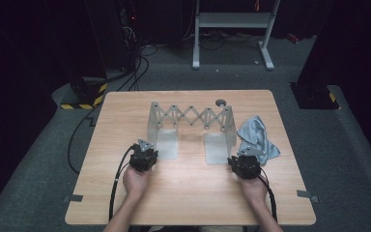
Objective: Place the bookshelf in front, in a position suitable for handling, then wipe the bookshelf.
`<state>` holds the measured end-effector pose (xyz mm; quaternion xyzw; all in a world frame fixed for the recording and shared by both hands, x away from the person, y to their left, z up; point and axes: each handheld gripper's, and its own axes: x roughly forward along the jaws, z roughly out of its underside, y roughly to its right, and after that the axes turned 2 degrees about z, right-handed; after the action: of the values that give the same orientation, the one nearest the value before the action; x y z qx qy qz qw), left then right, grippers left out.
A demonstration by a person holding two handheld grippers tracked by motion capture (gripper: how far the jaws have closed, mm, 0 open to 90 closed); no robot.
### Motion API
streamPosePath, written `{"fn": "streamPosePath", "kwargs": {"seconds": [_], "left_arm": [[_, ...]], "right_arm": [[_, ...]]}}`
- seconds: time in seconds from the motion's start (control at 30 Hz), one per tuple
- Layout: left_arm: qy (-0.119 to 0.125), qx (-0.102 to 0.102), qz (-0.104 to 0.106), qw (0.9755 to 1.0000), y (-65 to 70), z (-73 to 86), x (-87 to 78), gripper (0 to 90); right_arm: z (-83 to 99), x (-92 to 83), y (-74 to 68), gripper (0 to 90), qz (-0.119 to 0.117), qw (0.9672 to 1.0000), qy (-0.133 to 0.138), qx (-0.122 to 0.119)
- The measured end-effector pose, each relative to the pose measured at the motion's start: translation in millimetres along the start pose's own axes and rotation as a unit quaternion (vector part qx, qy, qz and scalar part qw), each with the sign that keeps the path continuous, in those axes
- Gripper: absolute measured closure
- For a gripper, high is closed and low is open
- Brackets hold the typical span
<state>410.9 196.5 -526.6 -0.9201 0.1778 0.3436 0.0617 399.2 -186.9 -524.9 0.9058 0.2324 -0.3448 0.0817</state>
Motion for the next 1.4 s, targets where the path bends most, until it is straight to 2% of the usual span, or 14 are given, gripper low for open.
{"fn": "streamPosePath", "kwargs": {"seconds": [0.1,0.17,0.3,0.4,0.5,0.57,0.63,0.7,0.8,0.93,1.13,1.2,1.3,1.4], "left_arm": [[0.007,0.0,-0.001,1.0,-0.6,0.9,1.5,66.9],[0.012,0.0,-0.006,0.9999,-1.1,2.0,2.3,62.7],[0.014,0.005,-0.018,0.9997,0.9,1.8,2.8,61.0],[0.011,0.009,-0.023,0.9996,1.3,1.7,2.5,57.2],[0.011,0.002,-0.026,0.9996,0.2,1.6,2.7,53.3],[0.011,-0.008,-0.018,0.9998,-2.3,1.6,3.1,53.4],[0.008,-0.024,-0.011,0.9996,-5.9,1.4,3.6,51.4],[0.008,-0.022,-0.013,0.9996,-5.8,1.4,3.5,51.3],[0.008,-0.022,-0.012,0.9997,-5.8,1.4,3.4,51.9],[0.011,-0.03,-0.014,0.9994,-6.4,2.2,2.7,54.7],[0.014,-0.013,-0.007,0.9998,-3.4,2.2,2.5,66.7],[0.014,-0.008,-0.005,0.9998,-3.3,2.2,2.4,68.7],[0.015,-0.015,0.0,0.9998,-3.9,2.2,2.6,69.9],[0.015,-0.023,0.008,0.9996,-5.6,2.1,2.9,70.0]], "right_arm": [[5.5,-4.2,6.5,64.0,-0.004,0.9999,0.001,0.009],[7.7,-6.3,10.7,63.5,-0.005,0.9999,-0.004,0.014],[8.7,-9.0,15.2,54.6,0.018,0.9998,-0.01,0.007],[8.4,-11.3,18.9,51.5,0.025,0.9995,0.001,0.017],[5.2,-14.5,24.7,48.9,0.027,0.999,0.016,0.032],[2.7,-15.3,28.4,46.5,0.029,0.9986,0.023,0.038],[1.6,-13.8,31.9,46.3,0.036,0.9986,0.018,0.033],[0.0,-13.4,34.6,46.9,0.043,0.9985,0.005,0.033],[-1.1,-18.3,37.8,47.0,0.052,0.9984,0.012,0.019],[-4.8,-20.1,47.6,43.2,0.062,0.9978,0.01,0.024],[-12.0,-21.2,60.2,40.7,0.112,0.9926,0.022,0.041],[-16.1,-19.7,64.2,38.7,0.124,0.9904,0.028,0.054],[-25.3,-17.6,70.4,34.9,0.134,0.9875,0.029,0.079],[-34.4,-13.7,74.1,30.9,0.158,0.9833,0.028,0.087]]}}
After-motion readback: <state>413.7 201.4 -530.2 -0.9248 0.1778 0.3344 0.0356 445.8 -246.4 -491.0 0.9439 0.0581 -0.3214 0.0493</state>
